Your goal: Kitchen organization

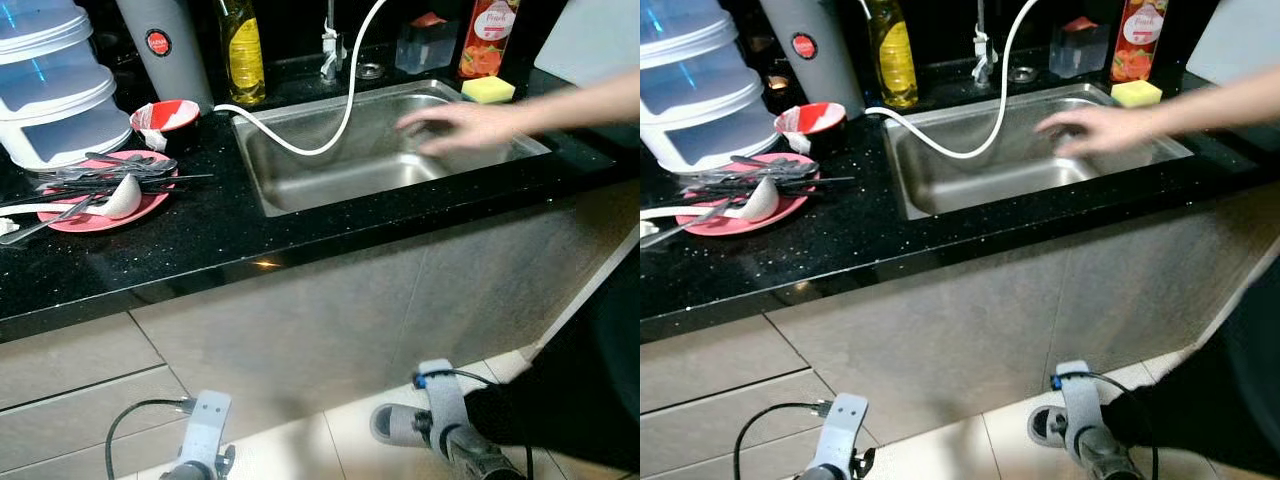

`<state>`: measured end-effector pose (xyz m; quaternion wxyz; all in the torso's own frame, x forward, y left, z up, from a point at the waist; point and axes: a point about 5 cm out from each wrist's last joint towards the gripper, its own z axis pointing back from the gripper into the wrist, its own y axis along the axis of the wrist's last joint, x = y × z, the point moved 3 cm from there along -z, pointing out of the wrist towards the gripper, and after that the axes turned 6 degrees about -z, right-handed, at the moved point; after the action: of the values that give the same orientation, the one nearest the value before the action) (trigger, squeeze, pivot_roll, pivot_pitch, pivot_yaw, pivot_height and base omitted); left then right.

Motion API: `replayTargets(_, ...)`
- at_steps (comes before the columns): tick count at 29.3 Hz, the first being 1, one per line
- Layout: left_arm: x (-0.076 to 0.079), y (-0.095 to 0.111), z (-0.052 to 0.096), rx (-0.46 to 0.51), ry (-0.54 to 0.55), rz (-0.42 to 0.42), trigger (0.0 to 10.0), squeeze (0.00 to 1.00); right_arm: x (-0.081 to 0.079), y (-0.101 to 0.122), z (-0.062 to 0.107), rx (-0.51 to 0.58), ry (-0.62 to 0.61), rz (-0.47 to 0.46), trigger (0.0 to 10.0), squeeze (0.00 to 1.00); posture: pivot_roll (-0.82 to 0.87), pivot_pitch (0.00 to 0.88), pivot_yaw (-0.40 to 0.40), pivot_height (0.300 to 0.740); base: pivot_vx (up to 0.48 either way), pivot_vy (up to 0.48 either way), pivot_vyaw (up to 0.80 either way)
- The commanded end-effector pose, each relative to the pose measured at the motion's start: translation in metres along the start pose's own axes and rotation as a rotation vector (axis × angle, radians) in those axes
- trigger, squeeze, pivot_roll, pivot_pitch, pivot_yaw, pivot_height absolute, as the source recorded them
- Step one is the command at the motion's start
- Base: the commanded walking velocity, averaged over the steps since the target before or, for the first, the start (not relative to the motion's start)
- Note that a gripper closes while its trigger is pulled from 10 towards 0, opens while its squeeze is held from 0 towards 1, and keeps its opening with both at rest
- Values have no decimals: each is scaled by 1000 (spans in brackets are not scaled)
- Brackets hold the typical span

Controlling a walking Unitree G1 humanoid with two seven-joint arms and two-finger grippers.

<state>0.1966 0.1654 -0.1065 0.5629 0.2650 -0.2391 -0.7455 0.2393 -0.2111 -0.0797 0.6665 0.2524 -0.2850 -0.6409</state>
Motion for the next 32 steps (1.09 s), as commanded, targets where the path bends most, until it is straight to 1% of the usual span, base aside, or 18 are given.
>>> replayTargets(1,-7,23,-2,107,39,6,10000,0,-5,7,-1,37,17,4,10000,0,-42,0,84,740,0,0,0)
replayTargets(2,-16,48,2,255,104,22,10000,0,-13,19,-1,106,57,1,10000,0,-41,0,85,740,0,0,0)
replayTargets(3,-16,48,2,255,104,22,10000,0,-13,19,-1,106,57,1,10000,0,-41,0,85,740,0,0,0)
replayTargets(4,-19,51,5,287,126,27,10000,0,-16,23,-1,129,73,-1,10000,0,-41,0,83,740,0,0,0)
replayTargets(7,-27,51,22,371,176,48,10000,0,-22,40,3,243,114,-6,10000,0,-33,0,69,740,0,0,0)
replayTargets(8,-27,51,22,371,176,48,10000,0,-22,40,3,243,114,-6,10000,0,-33,0,69,740,0,0,0)
replayTargets(11,-34,44,39,420,202,88,10000,0,-19,52,11,323,117,-18,10000,0,-25,0,60,740,0,0,0)
replayTargets(12,-35,35,54,437,202,105,10000,0,-13,55,18,365,106,-34,10000,0,-23,0,55,740,0,0,0)
replayTargets(15,-34,30,60,441,196,105,10000,0,-9,57,23,385,97,-47,10000,0,-23,0,53,740,0,0,0)
replayTargets(16,-31,24,70,444,189,90,10000,0,-5,61,30,416,91,-76,10000,0,-26,0,51,740,0,0,0)
replayTargets(20,-27,19,85,486,176,50,10000,0,-6,79,44,497,113,-112,10000,0,-28,0,49,740,0,0,0)
replayTargets(22,-25,30,93,542,153,-15,10000,0,-12,95,52,554,144,-139,10000,0,-30,0,46,740,0,0,0)
replayTargets(25,-25,52,102,619,135,-63,10000,0,-16,123,63,645,169,-184,10000,0,-33,0,39,740,0,0,0)
replayTargets(26,-25,52,102,619,135,-63,10000,0,-16,123,63,645,169,-184,10000,0,-33,0,39,740,0,0,0)
replayTargets(27,-25,66,112,667,137,-117,10000,0,-16,139,73,704,161,-198,10000,0,-36,0,35,740,0,0,0)
replayTargets(30,-27,75,118,700,156,-154,10000,0,-13,149,80,747,139,-200,10000,0,-36,0,35,740,0,0,0)
replayTargets(31,-34,86,129,744,186,-154,10000,0,-3,161,90,798,83,-192,10000,0,-33,0,34,740,0,0,0)
replayTargets(32,-34,86,129,744,186,-154,10000,0,-3,161,90,798,83,-192,10000,0,-33,0,34,740,0,0,0)
